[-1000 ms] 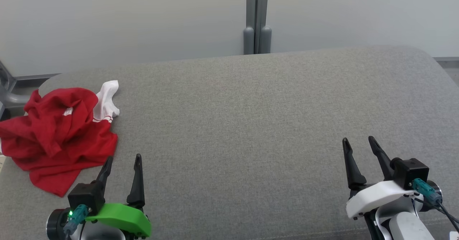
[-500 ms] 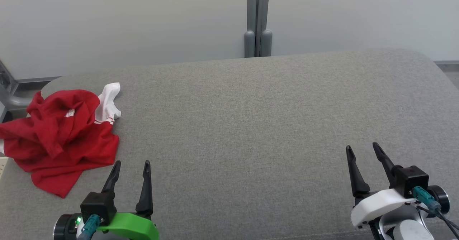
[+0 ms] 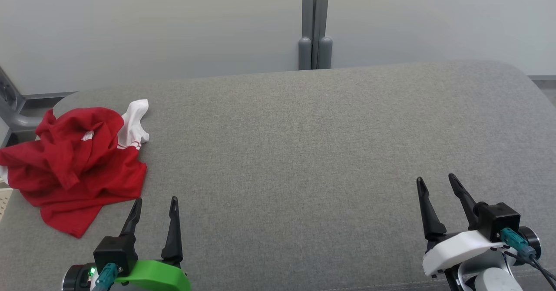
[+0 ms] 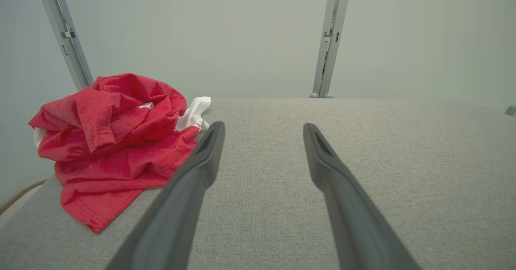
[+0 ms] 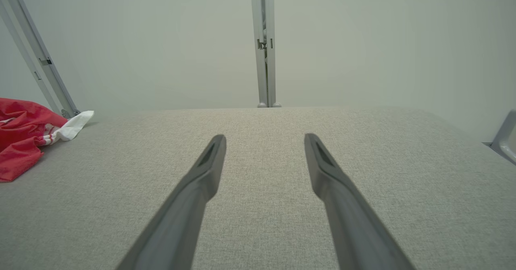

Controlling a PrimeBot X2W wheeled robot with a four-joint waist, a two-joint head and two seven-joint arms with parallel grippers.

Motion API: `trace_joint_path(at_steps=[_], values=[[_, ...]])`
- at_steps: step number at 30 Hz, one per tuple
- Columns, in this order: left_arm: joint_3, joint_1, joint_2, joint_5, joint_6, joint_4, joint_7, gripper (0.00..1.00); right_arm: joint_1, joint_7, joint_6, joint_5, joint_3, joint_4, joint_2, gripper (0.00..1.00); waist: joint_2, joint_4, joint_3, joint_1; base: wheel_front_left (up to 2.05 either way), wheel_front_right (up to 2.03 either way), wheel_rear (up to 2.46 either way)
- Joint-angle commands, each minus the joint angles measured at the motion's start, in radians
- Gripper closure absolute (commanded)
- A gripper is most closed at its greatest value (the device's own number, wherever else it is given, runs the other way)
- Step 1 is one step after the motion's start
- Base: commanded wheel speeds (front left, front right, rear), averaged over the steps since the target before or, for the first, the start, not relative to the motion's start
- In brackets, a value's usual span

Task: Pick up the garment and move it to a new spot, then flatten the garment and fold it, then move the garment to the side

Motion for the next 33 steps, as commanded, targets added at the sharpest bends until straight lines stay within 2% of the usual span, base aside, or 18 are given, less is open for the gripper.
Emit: trace_joint_path(at_steps=[1,20,27,33], values=[[0.005,0.009,0.003,-0.002,0.006,0.002,0.000,0.00,0.000,-0.006,0.000,0.007,0.001,0.001,-0.008,0.00,0.0000,0.002,0.000,0.0000,0.00,0.00,0.00],[-0.009,-0.001,0.016,-0.010,0.020,0.002,0.009,0.00,-0.001,-0.018,0.000,0.014,0.007,0.008,-0.015,0.00,0.0000,0.029,0.003,0.0000,0.00,0.00,0.00],[0.003,-0.008,0.024,-0.018,0.038,-0.002,0.009,0.00,0.006,-0.020,0.000,0.010,0.026,-0.009,-0.006,0.00,0.0000,0.107,0.003,0.0000,0.00,0.00,0.00],[0.013,-0.005,0.036,-0.025,0.044,-0.010,0.012,0.00,0.010,-0.020,0.000,0.013,0.043,-0.020,0.004,0.00,0.0000,0.213,0.003,0.0000,0.00,0.00,0.00]])
